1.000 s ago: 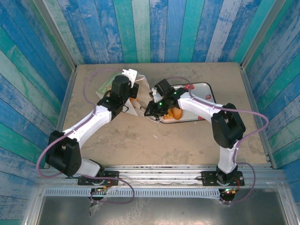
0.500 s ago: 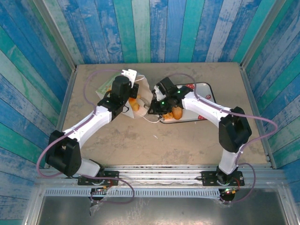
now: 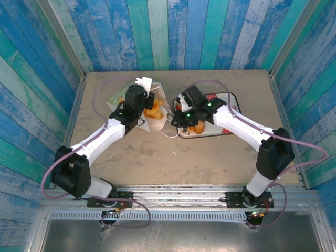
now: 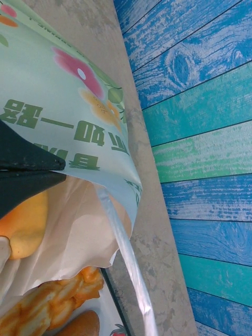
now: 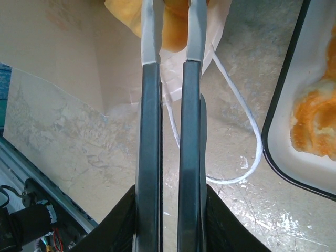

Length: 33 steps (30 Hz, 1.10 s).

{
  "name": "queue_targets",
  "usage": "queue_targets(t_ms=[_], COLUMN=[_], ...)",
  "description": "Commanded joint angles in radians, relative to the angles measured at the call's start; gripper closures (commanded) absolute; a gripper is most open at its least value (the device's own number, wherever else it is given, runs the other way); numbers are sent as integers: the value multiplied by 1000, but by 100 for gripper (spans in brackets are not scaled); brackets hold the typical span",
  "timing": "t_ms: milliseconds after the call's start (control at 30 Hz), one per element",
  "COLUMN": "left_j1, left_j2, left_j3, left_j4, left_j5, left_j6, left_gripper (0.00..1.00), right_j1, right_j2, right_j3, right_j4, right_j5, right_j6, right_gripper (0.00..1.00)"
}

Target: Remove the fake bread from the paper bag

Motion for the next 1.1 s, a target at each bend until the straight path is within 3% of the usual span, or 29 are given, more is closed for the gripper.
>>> queue_targets(t_ms=[0, 633, 767, 1067], left_j1=[0, 0, 0, 0], left_j2=[-53, -22, -21, -34], left_j3=[2, 41, 40, 17], left_j4=[32, 12, 19, 48], left_j5=[-34, -105, -74, -25], left_j6=[-25, -74, -75, -52], left_gripper=[100, 100, 100, 100], right_j1=[8, -33, -101, -394], right_j2=[-57, -384, -471, -576], right_j3=[-12, -208, -260, -429], right_j4=[1, -16, -11, 138], right_j5=[19, 8, 7, -55], right_j6=[-13, 80, 107, 192], right_gripper=[98, 98, 98, 97])
